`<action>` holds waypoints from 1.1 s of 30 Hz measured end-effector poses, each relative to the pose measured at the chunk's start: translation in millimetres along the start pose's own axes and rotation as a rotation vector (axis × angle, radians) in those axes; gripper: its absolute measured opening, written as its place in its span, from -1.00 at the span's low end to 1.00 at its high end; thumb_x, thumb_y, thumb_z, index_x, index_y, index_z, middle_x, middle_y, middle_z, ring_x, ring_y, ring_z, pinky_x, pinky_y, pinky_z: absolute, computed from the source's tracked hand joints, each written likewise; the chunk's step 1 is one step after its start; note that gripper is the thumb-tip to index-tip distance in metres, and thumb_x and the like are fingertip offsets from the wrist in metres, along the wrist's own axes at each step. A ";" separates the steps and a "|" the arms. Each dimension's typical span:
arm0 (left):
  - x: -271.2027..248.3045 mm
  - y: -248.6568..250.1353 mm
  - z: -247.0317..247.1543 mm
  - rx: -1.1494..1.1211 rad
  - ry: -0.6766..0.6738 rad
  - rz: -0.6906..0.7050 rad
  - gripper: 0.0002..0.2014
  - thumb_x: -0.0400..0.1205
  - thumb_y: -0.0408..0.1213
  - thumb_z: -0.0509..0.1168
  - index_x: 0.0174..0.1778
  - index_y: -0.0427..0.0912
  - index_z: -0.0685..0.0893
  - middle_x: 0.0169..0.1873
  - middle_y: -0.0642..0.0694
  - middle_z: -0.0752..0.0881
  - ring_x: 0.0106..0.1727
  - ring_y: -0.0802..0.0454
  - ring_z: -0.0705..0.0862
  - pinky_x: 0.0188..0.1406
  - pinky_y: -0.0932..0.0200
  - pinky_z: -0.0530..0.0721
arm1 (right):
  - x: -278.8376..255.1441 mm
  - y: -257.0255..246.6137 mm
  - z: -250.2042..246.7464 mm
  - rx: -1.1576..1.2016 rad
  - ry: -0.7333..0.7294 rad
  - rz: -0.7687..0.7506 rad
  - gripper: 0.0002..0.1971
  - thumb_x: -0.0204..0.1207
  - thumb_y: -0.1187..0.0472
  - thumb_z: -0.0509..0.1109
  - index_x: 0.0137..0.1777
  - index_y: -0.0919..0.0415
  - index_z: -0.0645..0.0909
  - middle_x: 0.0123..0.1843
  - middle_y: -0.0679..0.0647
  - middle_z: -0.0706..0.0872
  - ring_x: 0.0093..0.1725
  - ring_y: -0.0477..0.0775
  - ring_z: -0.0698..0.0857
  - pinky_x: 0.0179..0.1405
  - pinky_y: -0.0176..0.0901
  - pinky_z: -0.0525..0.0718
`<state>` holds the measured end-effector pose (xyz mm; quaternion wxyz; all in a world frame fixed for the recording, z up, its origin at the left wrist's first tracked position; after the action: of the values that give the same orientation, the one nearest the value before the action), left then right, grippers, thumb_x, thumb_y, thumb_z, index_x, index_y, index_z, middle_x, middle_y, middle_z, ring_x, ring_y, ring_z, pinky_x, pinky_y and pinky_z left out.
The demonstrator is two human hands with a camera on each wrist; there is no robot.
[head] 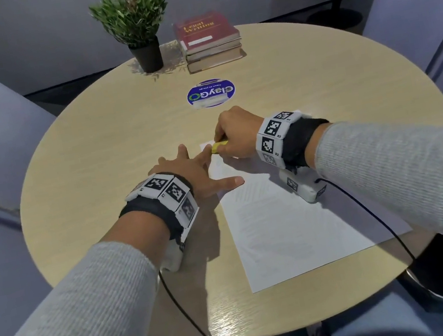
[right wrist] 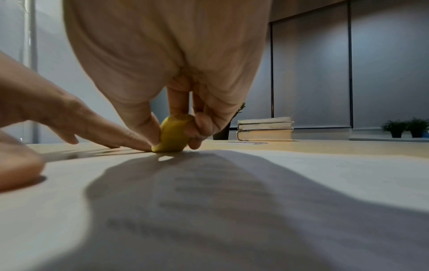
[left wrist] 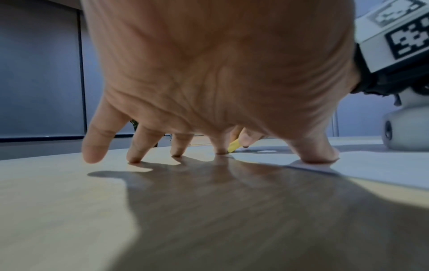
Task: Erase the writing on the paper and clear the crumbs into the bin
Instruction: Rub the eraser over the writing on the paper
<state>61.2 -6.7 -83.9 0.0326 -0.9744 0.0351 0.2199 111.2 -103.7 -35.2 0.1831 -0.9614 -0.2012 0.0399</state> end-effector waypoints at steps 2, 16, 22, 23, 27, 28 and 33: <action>-1.7 -1.4 1.7 -0.029 -0.019 -0.008 0.15 0.02 0.78 -0.09 0.55 0.46 -0.26 0.65 -0.02 -0.05 0.57 -0.53 0.03 0.41 -0.46 0.28 | -1.7 -2.3 2.6 0.008 -0.011 -0.021 -0.72 0.44 0.11 0.45 -0.02 0.31 0.79 -0.09 0.23 0.80 -0.10 0.22 0.74 -0.04 0.08 0.77; -7.7 -1.5 -1.2 -0.043 -0.051 -0.019 0.14 0.07 0.75 -0.05 0.56 0.44 -0.27 0.67 -0.02 -0.19 0.61 -0.48 -0.09 0.46 -0.46 0.20 | -4.6 -2.6 1.0 -0.007 -0.014 -0.051 -0.71 0.48 0.08 0.45 0.03 0.30 0.78 -0.05 0.22 0.79 -0.07 0.21 0.72 0.00 0.06 0.74; -7.7 -1.5 -1.2 -0.047 -0.045 -0.019 0.14 0.08 0.75 -0.03 0.56 0.44 -0.28 0.67 -0.04 -0.18 0.60 -0.50 -0.10 0.46 -0.47 0.19 | -7.9 -9.2 5.9 0.030 -0.050 -0.091 -0.72 0.46 0.11 0.47 0.04 0.30 0.79 -0.09 0.20 0.79 -0.11 0.18 0.71 -0.09 -0.04 0.70; -8.3 -1.6 -1.0 -0.050 -0.049 -0.022 0.14 0.08 0.75 -0.04 0.56 0.44 -0.28 0.67 -0.03 -0.19 0.61 -0.49 -0.11 0.46 -0.47 0.18 | -6.1 -4.5 1.8 0.005 -0.015 -0.060 -0.70 0.47 0.09 0.46 0.04 0.31 0.78 -0.06 0.21 0.79 -0.08 0.20 0.72 -0.03 0.02 0.73; -7.4 -1.9 -0.6 -0.055 -0.051 -0.022 0.15 0.08 0.75 -0.03 0.56 0.43 -0.29 0.67 -0.04 -0.22 0.61 -0.49 -0.13 0.47 -0.48 0.16 | -10.9 -14.6 8.1 -0.010 -0.064 -0.118 -0.71 0.47 0.09 0.45 0.02 0.30 0.80 -0.11 0.21 0.78 -0.10 0.20 0.71 -0.06 0.04 0.72; -6.8 -2.3 -0.4 -0.053 -0.050 -0.023 0.15 0.07 0.75 -0.03 0.56 0.44 -0.29 0.67 -0.03 -0.22 0.61 -0.49 -0.13 0.47 -0.48 0.16 | -10.1 -13.0 8.4 0.009 -0.068 -0.105 -0.71 0.46 0.09 0.46 0.02 0.30 0.80 -0.12 0.20 0.79 -0.12 0.18 0.71 -0.07 0.02 0.72; -7.4 -2.4 0.8 -0.059 -0.077 -0.031 0.14 0.10 0.74 -0.01 0.57 0.42 -0.28 0.66 -0.04 -0.25 0.60 -0.50 -0.15 0.49 -0.49 0.09 | -9.2 -4.2 0.2 -0.022 -0.013 -0.044 -0.70 0.47 0.10 0.45 0.04 0.32 0.78 -0.05 0.22 0.79 -0.07 0.20 0.72 0.00 0.02 0.73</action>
<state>54.3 -3.9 -81.3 0.0084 -0.9662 0.0123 0.2574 101.2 -103.8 -33.7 0.1718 -0.9585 -0.2239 0.0399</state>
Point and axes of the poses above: each hand's wrist, its own x-axis towards the middle knuckle, its own z-axis out of the palm, y = z × x, the point moved 10 cm from there along x, towards the middle knuckle
